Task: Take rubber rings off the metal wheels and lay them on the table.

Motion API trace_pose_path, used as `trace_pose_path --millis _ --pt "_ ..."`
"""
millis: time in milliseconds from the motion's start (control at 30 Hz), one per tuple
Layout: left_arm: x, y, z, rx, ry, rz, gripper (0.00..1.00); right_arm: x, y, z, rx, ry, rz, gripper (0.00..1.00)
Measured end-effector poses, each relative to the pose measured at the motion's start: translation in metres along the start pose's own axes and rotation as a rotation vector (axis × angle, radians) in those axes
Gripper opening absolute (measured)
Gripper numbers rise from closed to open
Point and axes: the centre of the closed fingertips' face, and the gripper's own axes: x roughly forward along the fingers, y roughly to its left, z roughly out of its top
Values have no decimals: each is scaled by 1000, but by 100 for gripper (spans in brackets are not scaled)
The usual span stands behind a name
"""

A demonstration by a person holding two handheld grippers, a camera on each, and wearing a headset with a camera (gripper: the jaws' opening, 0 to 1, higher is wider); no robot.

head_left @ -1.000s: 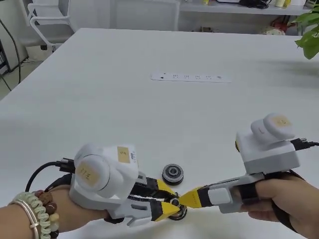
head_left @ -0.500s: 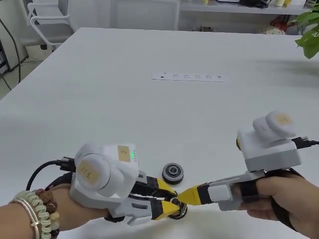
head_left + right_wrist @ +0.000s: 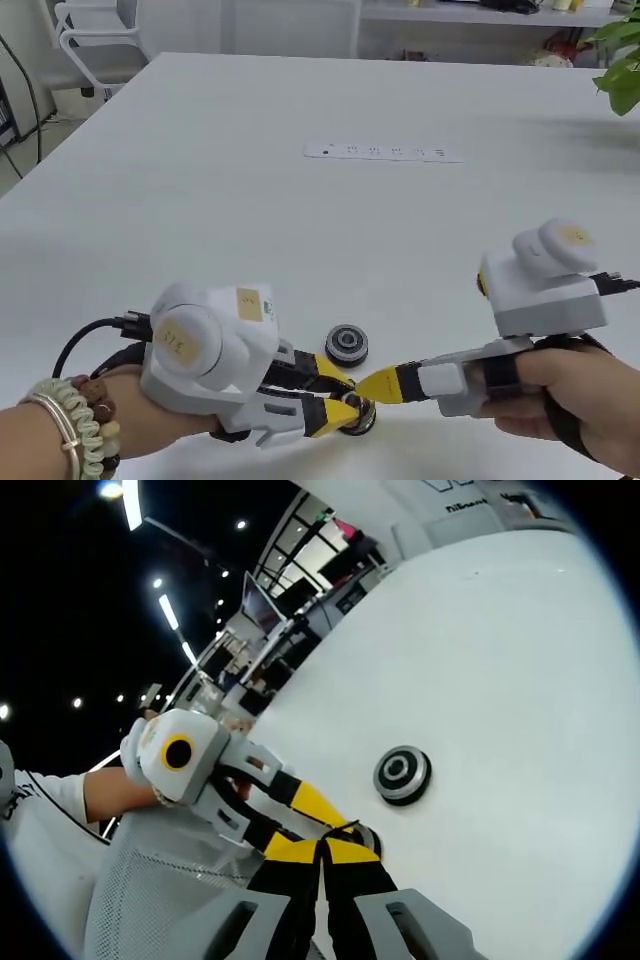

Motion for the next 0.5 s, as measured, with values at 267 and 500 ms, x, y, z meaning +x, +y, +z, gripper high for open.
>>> trace_pose_path --millis 267,500 --pt "0 -1 0 19 3 5 14 -1 -12 -3 11 9 -54 0" --pt "0 -1 1 15 13 5 14 -1 -13 -5 19 17 -56 0"
